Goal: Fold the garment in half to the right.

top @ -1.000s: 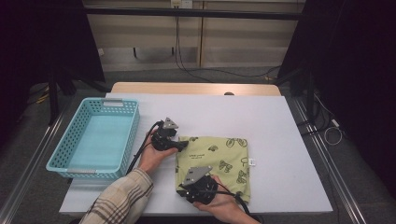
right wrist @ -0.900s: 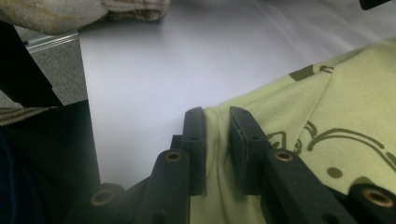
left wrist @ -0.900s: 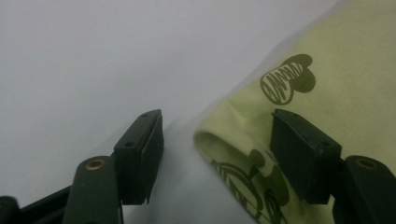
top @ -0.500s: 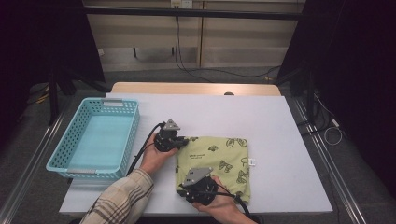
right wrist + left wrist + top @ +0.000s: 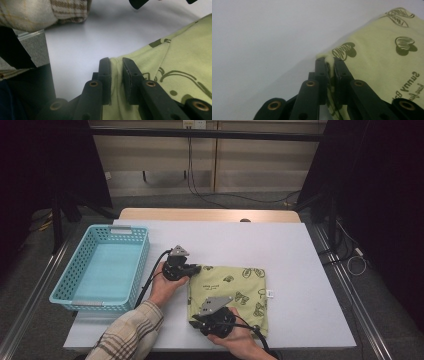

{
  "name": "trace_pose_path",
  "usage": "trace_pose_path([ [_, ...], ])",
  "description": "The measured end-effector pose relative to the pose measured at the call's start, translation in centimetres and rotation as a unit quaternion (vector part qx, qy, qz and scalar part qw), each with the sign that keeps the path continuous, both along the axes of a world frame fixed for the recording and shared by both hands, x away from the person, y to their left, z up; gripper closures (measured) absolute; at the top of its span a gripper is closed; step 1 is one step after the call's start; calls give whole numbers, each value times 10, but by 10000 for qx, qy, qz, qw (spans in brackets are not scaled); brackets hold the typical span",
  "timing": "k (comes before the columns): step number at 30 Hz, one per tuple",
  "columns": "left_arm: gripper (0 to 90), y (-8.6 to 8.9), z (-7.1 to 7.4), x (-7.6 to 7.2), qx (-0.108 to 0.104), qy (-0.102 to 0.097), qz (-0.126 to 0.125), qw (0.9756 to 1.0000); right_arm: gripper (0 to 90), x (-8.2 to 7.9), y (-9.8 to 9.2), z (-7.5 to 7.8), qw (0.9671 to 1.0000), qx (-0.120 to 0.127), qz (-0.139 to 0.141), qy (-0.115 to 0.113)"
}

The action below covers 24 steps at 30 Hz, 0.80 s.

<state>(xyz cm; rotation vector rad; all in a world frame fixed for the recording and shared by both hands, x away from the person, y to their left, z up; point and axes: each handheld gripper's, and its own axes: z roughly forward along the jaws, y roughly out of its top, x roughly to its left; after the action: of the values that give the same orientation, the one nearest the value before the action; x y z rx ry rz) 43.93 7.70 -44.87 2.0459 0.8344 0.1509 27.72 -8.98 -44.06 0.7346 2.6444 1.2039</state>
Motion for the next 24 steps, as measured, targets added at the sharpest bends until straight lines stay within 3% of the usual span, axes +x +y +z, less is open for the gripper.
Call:
trace_pose_path([
  [2,839,1,2,0,-95,30,12,9999,786,1,-3,5,9999,150,50,-4],
  [7,839,3,6,0,-176,58,114,9998,786,0,-5,11,9997,242,24,-1],
  [9,839,4,8,0,-108,45,53,9999,786,1,-7,13,9995,304,54,-15],
  [12,839,5,11,-1,-247,11,85,9997,786,0,-8,16,9994,331,47,-11],
  [22,839,7,16,-3,-131,-14,129,9998,786,1,-12,26,9988,479,79,-91],
  [24,838,8,18,-4,-195,-22,123,9997,786,1,-12,26,9987,489,97,-115],
])
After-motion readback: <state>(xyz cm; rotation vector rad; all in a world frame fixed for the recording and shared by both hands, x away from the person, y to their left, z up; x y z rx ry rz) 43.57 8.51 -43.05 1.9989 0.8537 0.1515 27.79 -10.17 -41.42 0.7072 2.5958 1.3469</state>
